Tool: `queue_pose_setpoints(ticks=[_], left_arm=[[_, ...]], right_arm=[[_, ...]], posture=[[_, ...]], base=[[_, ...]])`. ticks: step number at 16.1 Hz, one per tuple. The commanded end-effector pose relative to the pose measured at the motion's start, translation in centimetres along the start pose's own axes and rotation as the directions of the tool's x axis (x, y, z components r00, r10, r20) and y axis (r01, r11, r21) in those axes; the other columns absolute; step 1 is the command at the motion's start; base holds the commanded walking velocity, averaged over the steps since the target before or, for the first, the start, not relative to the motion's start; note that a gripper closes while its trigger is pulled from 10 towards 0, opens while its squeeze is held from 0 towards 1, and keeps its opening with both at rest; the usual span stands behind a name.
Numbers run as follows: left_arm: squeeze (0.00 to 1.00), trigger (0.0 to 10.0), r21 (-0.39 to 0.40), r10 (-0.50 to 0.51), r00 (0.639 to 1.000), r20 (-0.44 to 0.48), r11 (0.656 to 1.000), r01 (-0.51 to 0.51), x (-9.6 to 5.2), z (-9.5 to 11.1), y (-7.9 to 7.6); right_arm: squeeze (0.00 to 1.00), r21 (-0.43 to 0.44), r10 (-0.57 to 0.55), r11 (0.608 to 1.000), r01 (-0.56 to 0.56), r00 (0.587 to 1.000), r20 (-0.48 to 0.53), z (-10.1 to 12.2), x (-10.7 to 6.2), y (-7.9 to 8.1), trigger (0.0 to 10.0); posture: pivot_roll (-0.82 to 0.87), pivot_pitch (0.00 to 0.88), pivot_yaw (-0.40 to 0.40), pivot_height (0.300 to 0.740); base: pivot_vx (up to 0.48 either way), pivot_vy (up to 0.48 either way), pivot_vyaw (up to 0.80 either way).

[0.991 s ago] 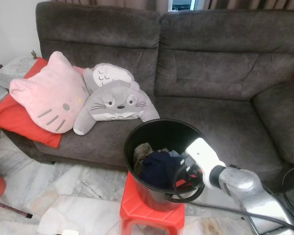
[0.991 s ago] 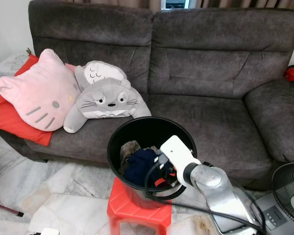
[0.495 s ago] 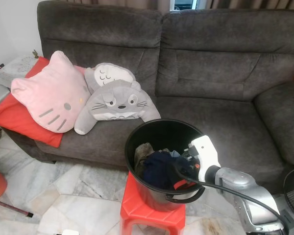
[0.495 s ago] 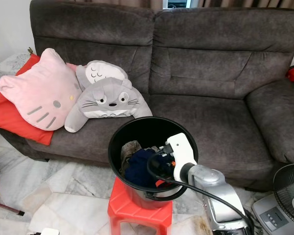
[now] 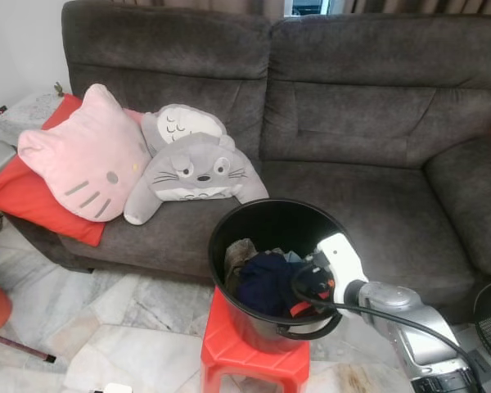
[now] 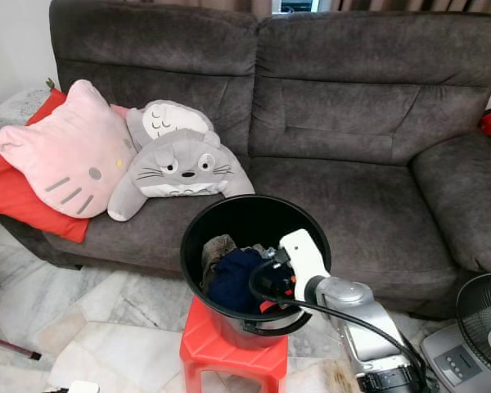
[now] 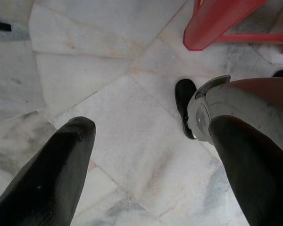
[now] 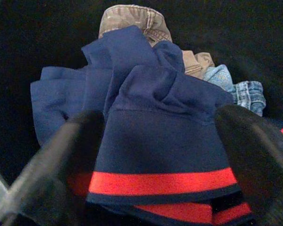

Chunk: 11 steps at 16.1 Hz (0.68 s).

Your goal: Hang hanger

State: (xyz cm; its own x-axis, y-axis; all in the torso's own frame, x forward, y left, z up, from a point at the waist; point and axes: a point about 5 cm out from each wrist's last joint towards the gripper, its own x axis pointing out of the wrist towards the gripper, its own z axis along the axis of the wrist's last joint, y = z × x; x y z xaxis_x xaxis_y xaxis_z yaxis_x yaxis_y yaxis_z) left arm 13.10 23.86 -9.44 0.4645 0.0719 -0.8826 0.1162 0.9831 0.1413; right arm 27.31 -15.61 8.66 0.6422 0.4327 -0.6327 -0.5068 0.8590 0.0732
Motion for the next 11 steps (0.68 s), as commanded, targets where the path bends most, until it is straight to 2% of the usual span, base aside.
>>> queue_pose_setpoints(ticks=[1,2,5,8,11], left_arm=[[0.00,10.0,-0.004,0.001,1.000,-0.013,1.000,-0.001,0.0,-0.2,0.2],[0.00,10.0,-0.005,0.002,1.000,-0.013,1.000,-0.002,0.0,-0.2,0.2],[0.00,10.0,0.003,-0.001,1.000,-0.016,1.000,0.001,-0.1,-0.2,0.2],[0.00,10.0,0.012,-0.005,1.000,-0.017,1.000,0.005,-0.1,-0.3,0.2],[0.00,10.0,0.019,-0.003,1.000,-0.020,1.000,0.003,-0.1,-0.4,0.3]], right_arm=[[0.00,-0.029,0.038,0.999,-0.037,0.999,0.023,0.9,0.2,0.3,10.0],[0.00,-0.008,0.068,0.998,-0.068,0.997,0.041,1.3,0.3,0.5,10.0],[0.00,0.059,0.050,0.997,-0.055,0.996,0.076,1.6,1.0,-0.5,10.0],[0.00,0.064,0.057,0.996,-0.062,0.995,0.084,1.8,1.1,-0.2,10.0],[0.00,0.089,0.043,0.995,-0.049,0.997,0.069,0.9,1.4,-0.1,10.0]], posture=[[-0.02,0.000,0.025,0.732],[-0.02,0.000,0.024,0.732],[-0.04,0.000,0.039,0.732],[-0.04,0.000,0.044,0.732],[-0.03,0.000,0.046,0.732]], base=[[0.000,0.000,0.00],[0.000,0.000,0.00],[0.000,0.000,0.00],[0.000,0.000,0.00],[0.000,0.000,0.00]])
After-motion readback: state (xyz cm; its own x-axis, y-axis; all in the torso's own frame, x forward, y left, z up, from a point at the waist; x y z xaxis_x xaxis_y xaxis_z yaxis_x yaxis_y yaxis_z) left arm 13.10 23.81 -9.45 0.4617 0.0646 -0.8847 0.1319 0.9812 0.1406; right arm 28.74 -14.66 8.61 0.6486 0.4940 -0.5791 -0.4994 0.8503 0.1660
